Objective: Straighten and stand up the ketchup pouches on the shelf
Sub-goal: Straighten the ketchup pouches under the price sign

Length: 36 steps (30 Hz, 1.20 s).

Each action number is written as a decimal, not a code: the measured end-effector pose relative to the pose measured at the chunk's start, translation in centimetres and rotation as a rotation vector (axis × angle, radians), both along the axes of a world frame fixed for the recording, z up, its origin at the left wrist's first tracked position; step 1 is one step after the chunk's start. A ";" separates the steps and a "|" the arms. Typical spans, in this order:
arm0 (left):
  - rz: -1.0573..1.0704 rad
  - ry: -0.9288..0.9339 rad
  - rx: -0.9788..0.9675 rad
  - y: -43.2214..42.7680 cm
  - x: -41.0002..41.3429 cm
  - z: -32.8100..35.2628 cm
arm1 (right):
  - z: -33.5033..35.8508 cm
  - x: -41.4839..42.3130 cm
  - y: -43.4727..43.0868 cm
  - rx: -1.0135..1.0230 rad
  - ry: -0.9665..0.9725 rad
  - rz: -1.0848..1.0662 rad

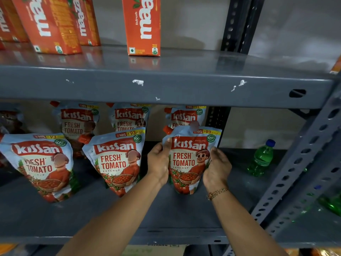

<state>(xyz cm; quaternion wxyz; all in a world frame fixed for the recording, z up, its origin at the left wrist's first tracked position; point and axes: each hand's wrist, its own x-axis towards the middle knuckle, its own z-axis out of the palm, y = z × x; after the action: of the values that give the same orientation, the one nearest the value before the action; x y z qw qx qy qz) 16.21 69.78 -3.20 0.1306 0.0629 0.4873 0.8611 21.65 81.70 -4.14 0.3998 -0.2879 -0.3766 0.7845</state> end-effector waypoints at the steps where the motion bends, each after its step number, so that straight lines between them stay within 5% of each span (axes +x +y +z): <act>1: 0.001 -0.001 0.002 0.0 0.1 -0.1 | -0.1 0.0 0.0 0.005 0.001 -0.007; 9: 0.027 0.017 -0.038 -0.2 0.3 -0.5 | -0.1 0.6 -0.5 0.072 -0.038 -0.004; 13: 0.074 0.216 -0.268 -1.4 0.6 -0.9 | 0.0 1.0 -2.1 0.175 -0.173 -0.062; 17: 0.390 0.485 -0.625 -4.2 2.1 -2.7 | -0.6 1.9 -6.3 0.759 -0.287 -0.302; 19: 0.551 0.434 -0.593 -6.0 2.7 -3.5 | -1.1 2.0 -8.6 1.099 -0.178 -0.295; 21: 0.707 0.321 -0.552 -8.0 2.9 -3.9 | -1.6 1.4 -10.6 1.227 -0.067 -0.157; 25: 0.828 0.120 -0.453 -12.2 1.2 -3.9 | -1.2 -0.8 -14.6 0.902 -0.149 0.275; 29: 0.549 0.123 -0.370 -14.7 -1.6 -3.0 | -0.6 -4.3 -16.1 0.460 -0.215 0.446; 36: 0.295 0.131 -0.168 -16.0 -5.1 -1.5 | -0.7 -6.4 -16.9 0.115 -0.117 0.395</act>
<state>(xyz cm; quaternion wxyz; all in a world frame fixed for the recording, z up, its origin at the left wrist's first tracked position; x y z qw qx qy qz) 11.13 53.76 -4.75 -0.0241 0.0355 0.5690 0.8212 15.22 64.80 -4.87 0.2314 -0.2304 -0.4925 0.8067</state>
